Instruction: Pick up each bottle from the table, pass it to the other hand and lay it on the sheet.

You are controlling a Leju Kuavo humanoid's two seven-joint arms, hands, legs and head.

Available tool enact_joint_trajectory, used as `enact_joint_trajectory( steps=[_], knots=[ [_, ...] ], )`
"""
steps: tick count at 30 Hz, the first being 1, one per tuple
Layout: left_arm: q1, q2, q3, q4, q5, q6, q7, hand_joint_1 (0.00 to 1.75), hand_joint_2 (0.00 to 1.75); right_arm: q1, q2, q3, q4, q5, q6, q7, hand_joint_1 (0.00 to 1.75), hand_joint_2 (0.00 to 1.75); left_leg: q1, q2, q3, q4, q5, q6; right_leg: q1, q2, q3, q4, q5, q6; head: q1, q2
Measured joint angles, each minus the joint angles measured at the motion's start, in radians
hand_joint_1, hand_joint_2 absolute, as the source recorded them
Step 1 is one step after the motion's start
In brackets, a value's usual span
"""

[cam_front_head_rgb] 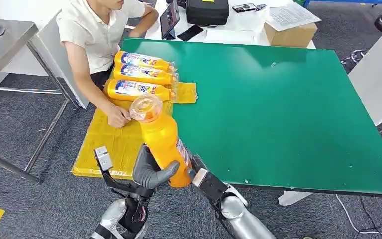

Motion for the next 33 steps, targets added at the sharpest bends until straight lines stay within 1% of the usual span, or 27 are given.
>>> enact_joint_trajectory(
  steps=[1,4,6,8,10,15,16,19,21,24,29,30,31,33],
  knots=[
    [0.001,0.0,0.0,-0.001,-0.017,0.004,0.0,1.75,1.75,0.006,0.0,-0.003,-0.003,0.008,-0.02,-0.003,0.0,0.0,0.0,0.0,0.0,0.0,0.0,0.0,0.0,0.0,0.0,0.0,0.0,0.0,0.0,0.0],
    [0.001,0.0,-0.007,-0.022,-0.196,0.121,-0.032,1.75,1.75,0.045,0.0,-0.027,-0.037,0.053,-0.149,-0.021,0.0,0.0,0.0,0.0,0.0,0.0,0.0,0.0,0.0,0.0,0.0,0.0,0.0,0.0,0.0,0.0],
    [-0.002,0.002,-0.002,-0.031,-0.257,0.174,-0.039,1.75,1.75,0.088,0.004,-0.059,-0.076,0.071,-0.274,-0.038,0.0,0.0,0.0,0.0,-0.001,0.0,0.0,0.0,0.0,0.0,0.0,0.0,0.0,0.0,0.0,0.0],
    [-0.002,0.007,0.013,-0.037,-0.284,0.21,-0.03,1.75,1.75,0.129,0.016,-0.11,-0.129,0.056,-0.413,-0.044,0.0,0.0,0.0,-0.001,-0.001,0.0,0.0,0.0,0.0,0.0,0.0,0.0,0.0,0.0,0.0,0.0],
    [-0.001,0.013,0.024,-0.042,-0.296,0.223,-0.029,1.75,1.75,0.153,0.025,-0.15,-0.164,0.044,-0.473,-0.045,0.0,0.0,0.0,0.0,-0.001,0.0,0.0,0.0,0.0,0.0,-0.001,0.0,0.0,0.0,0.0,0.0],
    [0.0,0.018,0.033,-0.048,-0.305,0.234,-0.027,1.75,1.75,0.192,0.036,-0.195,-0.219,0.041,-0.484,-0.047,0.0,0.0,0.0,0.0,-0.001,0.0,0.0,0.0,0.0,0.0,0.0,0.0,0.0,0.0,0.0,0.0],
    [0.0,0.018,0.034,-0.05,-0.32,0.252,-0.027,1.75,1.75,0.198,0.039,-0.201,-0.226,0.035,-0.51,-0.047,0.0,0.0,0.0,-0.001,-0.001,0.0,0.0,0.0,0.0,-0.001,0.0,0.0,0.0,0.0,0.0,0.0],
    [0.0,0.026,0.04,-0.049,-0.465,0.405,-0.035,1.75,1.75,0.22,0.047,-0.228,-0.27,-0.028,-0.669,-0.047,0.0,0.0,0.0,0.0,-0.001,0.0,0.0,0.0,0.0,-0.001,0.0,0.0,0.0,0.0,0.0,0.0],
    [-0.007,0.032,0.044,-0.043,-0.553,0.495,-0.039,1.75,1.75,0.241,0.047,-0.253,-0.309,-0.062,-0.736,-0.047,0.0,0.0,0.0,-0.001,-0.001,0.0,0.0,0.0,0.0,-0.001,0.0,0.0,0.0,0.0,0.0,0.0],
    [-0.025,0.047,0.052,-0.019,-0.644,0.557,-0.039,1.75,1.75,0.262,0.048,-0.298,-0.375,-0.088,-0.774,-0.047,0.0,0.0,0.0,0.0,-0.001,0.0,0.0,0.0,0.0,0.0,0.0,0.0,0.0,0.0,0.0,0.0],
    [-0.051,0.06,0.055,0.02,-0.735,0.606,-0.033,1.75,1.75,0.276,0.059,-0.359,-0.441,-0.098,-0.777,-0.047,0.0,0.0,0.0,0.0,-0.001,0.0,0.0,0.0,0.0,0.0,0.0,0.0,0.0,0.0,0.0,0.0],
    [-0.054,0.062,0.055,0.026,-0.74,0.608,-0.033,1.73,1.75,0.279,0.061,-0.366,-0.451,-0.098,-0.777,-0.047,0.0,0.0,0.0,0.0,-0.001,0.0,0.0,0.0,0.0,0.0,0.0,0.0,0.0,0.0,0.0,0.0],
    [-0.056,0.063,0.055,0.03,-0.744,0.61,-0.032,1.66,1.75,0.281,0.061,-0.371,-0.456,-0.098,-0.777,-0.047,0.0,0.0,0.0,0.0,-0.001,0.0,0.0,0.0,0.0,-0.001,0.0,0.0,0.0,0.0,0.0,0.0],
    [-0.066,0.067,0.055,0.045,-0.792,0.636,-0.019,1.68,1.75,0.283,0.07,-0.387,-0.469,-0.089,-0.777,-0.047,0.0,0.0,0.0,0.0,-0.001,0.0,0.0,0.0,0.0,-0.001,0.0,0.0,0.0,0.0,0.0,0.0]
  ],
)
